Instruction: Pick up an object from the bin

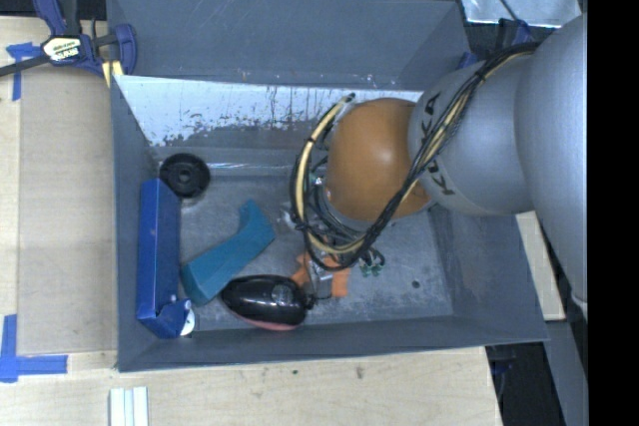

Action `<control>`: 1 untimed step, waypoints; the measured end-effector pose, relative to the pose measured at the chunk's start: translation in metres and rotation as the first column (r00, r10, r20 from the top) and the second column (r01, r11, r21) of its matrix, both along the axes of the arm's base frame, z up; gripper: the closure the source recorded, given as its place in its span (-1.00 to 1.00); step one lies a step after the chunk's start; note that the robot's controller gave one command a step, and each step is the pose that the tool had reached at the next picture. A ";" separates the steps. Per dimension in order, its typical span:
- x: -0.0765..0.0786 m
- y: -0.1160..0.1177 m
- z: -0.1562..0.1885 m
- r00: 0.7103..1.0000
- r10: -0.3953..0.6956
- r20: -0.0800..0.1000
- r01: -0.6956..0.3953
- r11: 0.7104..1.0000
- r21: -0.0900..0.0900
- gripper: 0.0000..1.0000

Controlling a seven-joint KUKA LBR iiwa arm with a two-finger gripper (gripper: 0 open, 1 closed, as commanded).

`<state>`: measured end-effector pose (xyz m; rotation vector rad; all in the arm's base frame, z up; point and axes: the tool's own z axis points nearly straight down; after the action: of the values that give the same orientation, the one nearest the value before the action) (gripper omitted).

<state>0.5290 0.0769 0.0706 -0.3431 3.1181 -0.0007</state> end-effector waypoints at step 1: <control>0.005 0.022 0.002 1.000 0.006 0.002 -0.006 1.000 0.000 1.00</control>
Offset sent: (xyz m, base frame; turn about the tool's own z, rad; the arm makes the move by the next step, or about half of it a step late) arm 0.0000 0.0000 0.0000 0.0000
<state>0.5337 0.0993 0.0723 -0.3522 3.1154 -0.0012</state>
